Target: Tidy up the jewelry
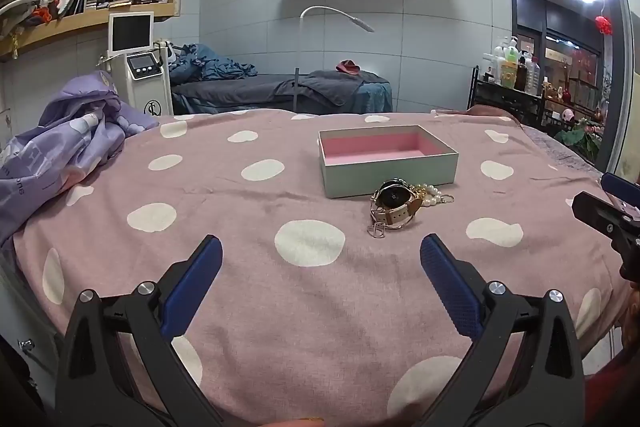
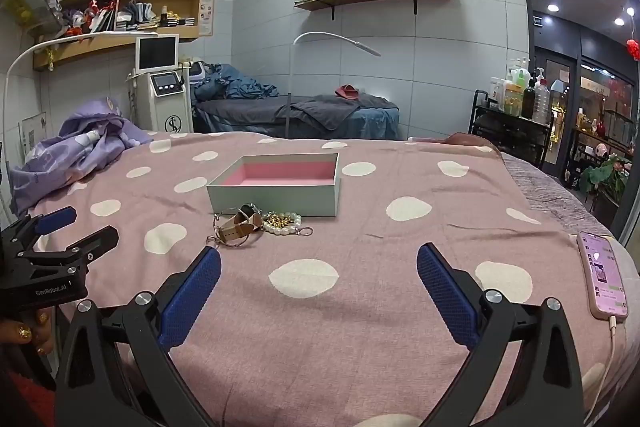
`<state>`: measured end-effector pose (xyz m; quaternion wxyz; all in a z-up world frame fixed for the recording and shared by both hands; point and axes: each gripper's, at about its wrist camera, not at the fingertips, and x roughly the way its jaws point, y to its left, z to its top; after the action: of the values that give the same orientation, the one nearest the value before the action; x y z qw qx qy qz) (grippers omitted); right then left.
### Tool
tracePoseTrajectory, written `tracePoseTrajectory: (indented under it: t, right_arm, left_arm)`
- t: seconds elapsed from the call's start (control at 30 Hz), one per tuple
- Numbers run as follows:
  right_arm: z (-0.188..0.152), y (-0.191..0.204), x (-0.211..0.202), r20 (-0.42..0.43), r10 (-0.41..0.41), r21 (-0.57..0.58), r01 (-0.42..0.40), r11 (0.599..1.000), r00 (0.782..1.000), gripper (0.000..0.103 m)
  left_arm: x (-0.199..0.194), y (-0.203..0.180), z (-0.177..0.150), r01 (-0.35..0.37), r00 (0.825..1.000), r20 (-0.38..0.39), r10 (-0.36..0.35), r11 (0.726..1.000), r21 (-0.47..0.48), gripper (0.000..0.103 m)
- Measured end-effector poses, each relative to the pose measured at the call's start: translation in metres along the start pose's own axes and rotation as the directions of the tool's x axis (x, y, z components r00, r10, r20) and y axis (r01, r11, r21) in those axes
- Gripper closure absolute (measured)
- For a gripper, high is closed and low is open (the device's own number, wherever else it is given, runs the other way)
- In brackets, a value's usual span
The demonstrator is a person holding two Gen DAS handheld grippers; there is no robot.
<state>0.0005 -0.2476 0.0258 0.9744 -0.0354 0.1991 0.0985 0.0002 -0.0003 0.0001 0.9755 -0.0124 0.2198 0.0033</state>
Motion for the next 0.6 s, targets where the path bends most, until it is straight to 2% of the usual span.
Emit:
tracePoseTrajectory:
  t: [0.6]
  right_arm:
    - [0.0010,-0.0014,-0.0013,0.008,0.001,0.009,-0.001,1.000,1.000,0.006]
  left_arm:
    - [0.0007,-0.0048,0.0005,-0.007,1.000,0.008,0.007,1.000,0.023,0.005]
